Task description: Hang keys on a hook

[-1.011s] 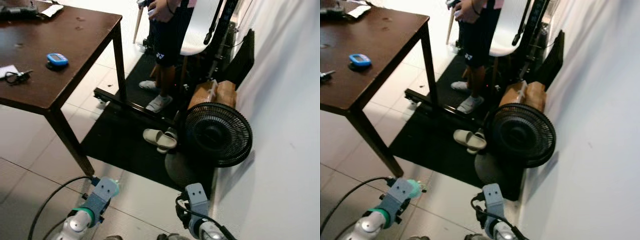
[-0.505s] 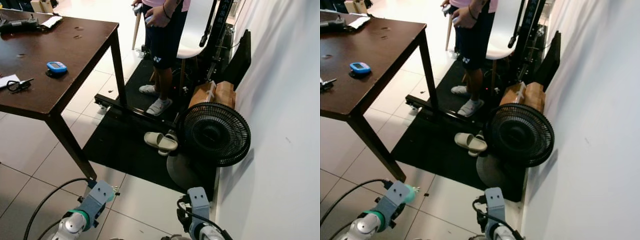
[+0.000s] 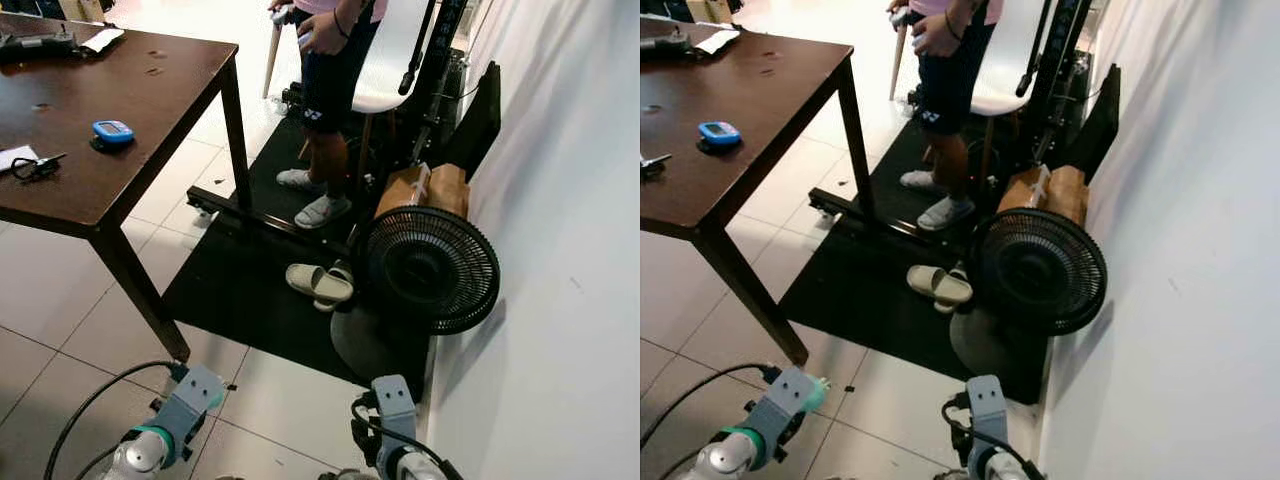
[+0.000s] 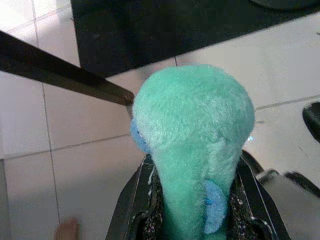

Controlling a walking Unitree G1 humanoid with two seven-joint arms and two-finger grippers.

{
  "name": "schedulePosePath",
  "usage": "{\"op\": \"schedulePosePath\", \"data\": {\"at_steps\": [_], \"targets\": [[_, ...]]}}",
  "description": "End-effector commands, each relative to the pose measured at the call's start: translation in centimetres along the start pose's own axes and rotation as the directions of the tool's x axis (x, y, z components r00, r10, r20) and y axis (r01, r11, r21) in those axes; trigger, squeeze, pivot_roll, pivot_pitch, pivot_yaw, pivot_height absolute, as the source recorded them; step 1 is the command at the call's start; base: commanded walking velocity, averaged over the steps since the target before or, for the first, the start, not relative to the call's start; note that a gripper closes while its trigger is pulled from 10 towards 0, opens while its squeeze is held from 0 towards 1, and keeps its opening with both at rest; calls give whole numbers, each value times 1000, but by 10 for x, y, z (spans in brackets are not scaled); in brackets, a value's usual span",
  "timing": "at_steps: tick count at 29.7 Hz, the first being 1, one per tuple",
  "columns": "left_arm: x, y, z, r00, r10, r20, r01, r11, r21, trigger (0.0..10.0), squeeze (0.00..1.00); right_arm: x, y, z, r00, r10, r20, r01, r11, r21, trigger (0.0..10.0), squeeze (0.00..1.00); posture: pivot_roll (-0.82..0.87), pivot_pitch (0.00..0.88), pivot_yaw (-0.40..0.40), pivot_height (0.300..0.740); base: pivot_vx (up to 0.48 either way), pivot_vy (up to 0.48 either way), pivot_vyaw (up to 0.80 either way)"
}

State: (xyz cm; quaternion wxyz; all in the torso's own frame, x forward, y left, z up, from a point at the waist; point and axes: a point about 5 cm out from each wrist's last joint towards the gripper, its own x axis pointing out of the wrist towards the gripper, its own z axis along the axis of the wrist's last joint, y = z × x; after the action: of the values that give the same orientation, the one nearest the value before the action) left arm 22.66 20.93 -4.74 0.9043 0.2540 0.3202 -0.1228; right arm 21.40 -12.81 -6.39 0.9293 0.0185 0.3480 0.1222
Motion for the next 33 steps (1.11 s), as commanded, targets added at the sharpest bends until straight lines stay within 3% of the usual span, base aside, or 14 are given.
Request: {"op": "schedulePosePath", "data": {"at_steps": [1,6,18,33], "targets": [[-3,-3,-8,1000,2,-24,-2,1000,-11,10000,0,-4,-2,-10,999,3,-35,-3,1000,-1,10000,0,30,95,26,740,0,0,0],[-4,-9,-9,1000,-13,-19,12,1000,-10,10000,0,-7,-11,-16,998,-22,-52,22,1000,-4,10000,0,15,97,36,740,0,0,0],[-3,-10,-6,999,-43,-8,43,999,22,10000,0,-6,4,-18,999,1,-54,-1,1000,7,10000,0,8,90,34,740,0,0,0],[-3,-22,-6,997,-71,-1,71,997,34,10000,0,-7,-7,-16,998,-14,-57,13,1000,-15,10000,0,5,84,18,740,0,0,0]]}}
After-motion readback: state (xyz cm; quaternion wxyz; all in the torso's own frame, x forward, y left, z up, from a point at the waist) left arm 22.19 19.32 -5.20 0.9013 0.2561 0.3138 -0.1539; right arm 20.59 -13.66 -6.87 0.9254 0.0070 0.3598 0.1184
